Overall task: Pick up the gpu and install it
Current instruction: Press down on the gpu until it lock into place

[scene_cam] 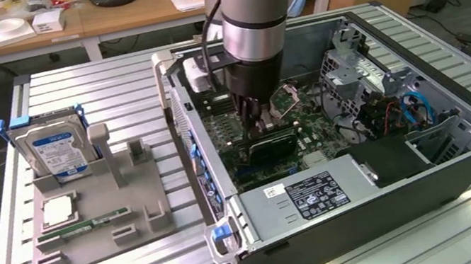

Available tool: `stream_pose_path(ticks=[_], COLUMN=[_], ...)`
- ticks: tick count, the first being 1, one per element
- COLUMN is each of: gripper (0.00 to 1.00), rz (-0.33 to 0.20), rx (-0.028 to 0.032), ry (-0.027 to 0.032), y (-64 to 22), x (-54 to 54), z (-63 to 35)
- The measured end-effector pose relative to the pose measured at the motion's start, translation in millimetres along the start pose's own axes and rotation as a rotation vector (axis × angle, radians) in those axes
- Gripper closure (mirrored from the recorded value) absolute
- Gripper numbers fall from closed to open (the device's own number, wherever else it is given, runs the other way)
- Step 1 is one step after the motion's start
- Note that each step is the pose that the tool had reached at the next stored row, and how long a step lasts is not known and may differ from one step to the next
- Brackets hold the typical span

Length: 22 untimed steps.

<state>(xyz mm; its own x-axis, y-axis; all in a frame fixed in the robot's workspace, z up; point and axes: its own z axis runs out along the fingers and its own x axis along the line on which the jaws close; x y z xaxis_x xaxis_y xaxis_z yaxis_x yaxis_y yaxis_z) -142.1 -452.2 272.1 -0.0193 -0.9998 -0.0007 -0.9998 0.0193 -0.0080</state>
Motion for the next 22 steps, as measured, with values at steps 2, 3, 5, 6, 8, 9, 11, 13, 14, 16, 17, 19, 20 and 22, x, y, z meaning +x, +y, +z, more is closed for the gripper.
stream_pose_path(ticks=[2, 3, 5, 6, 8, 9, 11, 13, 14, 16, 17, 19, 20, 22], gripper=[0.9, 0.9, 0.9, 0.9, 0.9, 0.9, 0.9, 0.9, 0.9, 0.9, 0.9, 0.9, 0.9, 0.9], rz=[0.0, 0.0, 0.0, 0.0, 0.0, 0.0, 0.0, 0.0, 0.0, 0.0, 0.0, 0.0, 0.0, 0.0], rx=[-0.0001, 0.0, 0.0, -0.0001, 0.0, 0.0, -0.0001, -0.0001, -0.0001, 0.0, -0.0001, -0.0001, -0.0001, -0.0001], ry=[-0.0005, -0.0007, -0.0011, -0.0011, -0.0013, -0.0014, -0.0014, -0.0014, -0.0015, -0.0016, -0.0015, -0.0015, -0.0015, -0.0015], y=[-3.7, -5.6, -9.1, -10.9, -14.2, -15.9, -19.1, -22.6, -24.3, -27.5, -29.2, -32.5, -34.2, -37.2], x=[-0.1, -0.1, -0.2, -0.2, -0.3, -0.3, -0.4, -0.4, -0.5, -0.6, -0.6, -0.7, -0.7, -0.8], z=[0.0, 0.1, 0.1, 0.1, 0.1, 0.2, 0.1, 0.2, 0.3, 0.3, 0.4, 0.4, 0.5, 0.6])
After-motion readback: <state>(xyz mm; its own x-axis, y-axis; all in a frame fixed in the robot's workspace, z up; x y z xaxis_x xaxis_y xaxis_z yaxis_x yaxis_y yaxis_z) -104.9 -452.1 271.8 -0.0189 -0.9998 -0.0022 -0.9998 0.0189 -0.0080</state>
